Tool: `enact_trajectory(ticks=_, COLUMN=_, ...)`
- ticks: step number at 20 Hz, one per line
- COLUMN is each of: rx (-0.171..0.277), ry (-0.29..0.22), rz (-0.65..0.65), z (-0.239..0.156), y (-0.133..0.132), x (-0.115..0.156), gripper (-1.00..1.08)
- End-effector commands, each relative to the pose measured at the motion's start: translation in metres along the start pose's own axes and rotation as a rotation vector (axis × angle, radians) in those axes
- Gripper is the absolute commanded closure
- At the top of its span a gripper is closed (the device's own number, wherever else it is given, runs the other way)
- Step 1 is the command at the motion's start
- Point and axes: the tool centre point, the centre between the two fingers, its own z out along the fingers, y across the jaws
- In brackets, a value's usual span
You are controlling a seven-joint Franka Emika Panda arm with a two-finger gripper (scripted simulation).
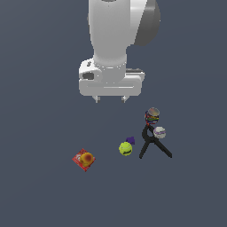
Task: Pick up a designated object from a clutter of objects.
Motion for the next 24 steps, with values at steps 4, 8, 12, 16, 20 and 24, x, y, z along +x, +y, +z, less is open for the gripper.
enact_trajectory(ticks=4, rx=-0.003, ry=0.004, rz=-0.013, z=-0.002, y=-0.002, x=0.001, gripper=-0.92)
enact_trajectory(ticks=8, rx=-0.015, ry=0.019, rz=-0.061, z=-0.01, y=-0.012, x=0.005, gripper=-0.92)
enact_trajectory(ticks=12, rx=-0.019, ry=0.024, rz=-0.08, z=-0.013, y=-0.016, x=0.006, gripper=-0.92)
enact_trajectory(ticks=16, rx=-0.019, ry=0.023, rz=-0.079, z=-0.012, y=-0.014, x=0.007, gripper=-0.92)
enact_trajectory(ticks=20, rx=-0.022, ry=0.023, rz=-0.1, z=-0.009, y=-0.012, x=0.012, gripper=-0.92)
enact_trajectory(ticks=24, rx=-0.025, ry=0.022, rz=-0.137, z=-0.001, y=-0.006, x=0.022, gripper=-0.92)
